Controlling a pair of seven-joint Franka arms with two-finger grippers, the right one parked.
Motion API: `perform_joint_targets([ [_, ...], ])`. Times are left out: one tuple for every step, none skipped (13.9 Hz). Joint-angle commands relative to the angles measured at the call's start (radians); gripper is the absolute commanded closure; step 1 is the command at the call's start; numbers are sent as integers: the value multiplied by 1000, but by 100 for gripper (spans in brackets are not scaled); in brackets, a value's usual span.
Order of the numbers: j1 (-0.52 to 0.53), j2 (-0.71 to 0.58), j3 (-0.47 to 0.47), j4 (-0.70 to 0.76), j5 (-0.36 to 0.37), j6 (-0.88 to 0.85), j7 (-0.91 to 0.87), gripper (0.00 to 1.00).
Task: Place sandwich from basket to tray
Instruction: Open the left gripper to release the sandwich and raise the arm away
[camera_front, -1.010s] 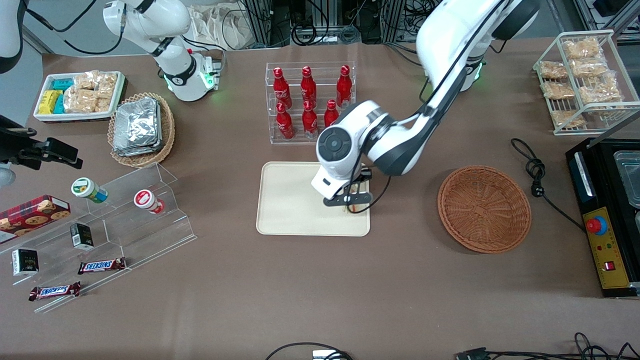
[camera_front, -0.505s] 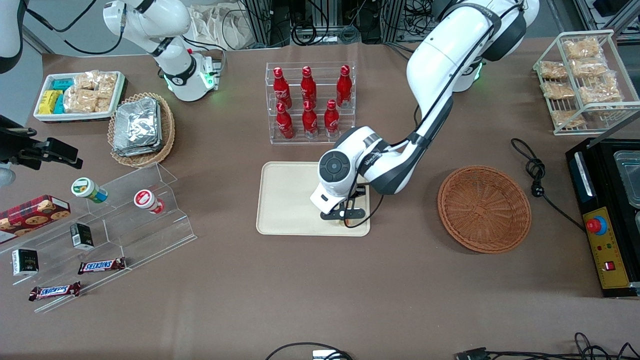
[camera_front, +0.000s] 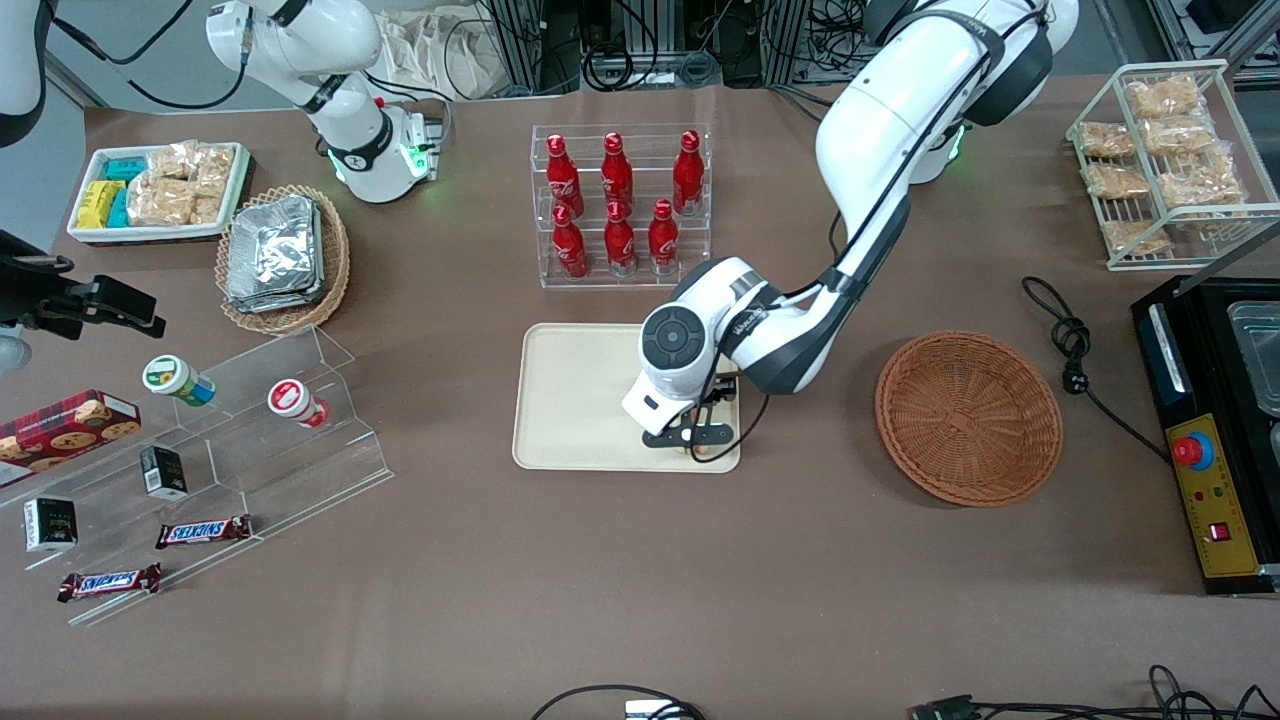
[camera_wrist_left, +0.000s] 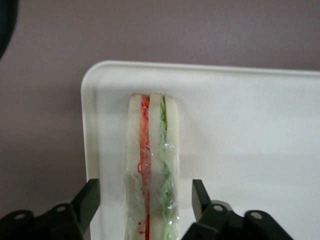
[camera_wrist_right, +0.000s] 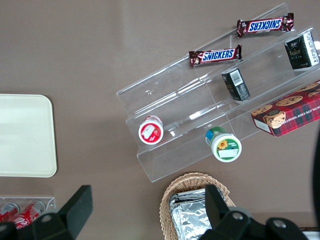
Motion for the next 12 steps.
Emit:
perform_joint_targets([
  [2, -124, 40, -9, 14, -129, 10, 0],
  [4, -156, 55, -9, 14, -175, 16, 0],
  [16, -188, 75, -10, 12, -194, 16, 0],
  [53, -225, 80, -32, 6, -199, 15, 0],
  [83, -280, 80, -71, -5, -196, 15, 0],
  [137, -338, 75, -129, -17, -183, 18, 0],
  [174, -406, 74, -185, -37, -173, 28, 0],
  [191, -460, 77, -229, -58, -162, 80, 0],
  [221, -515, 81, -265, -77, -171, 146, 0],
  [260, -561, 80, -306, -92, -180, 209, 0],
  [283, -607, 81, -343, -101, -192, 272, 0],
  [298, -642, 86, -363, -101, -215, 338, 0],
])
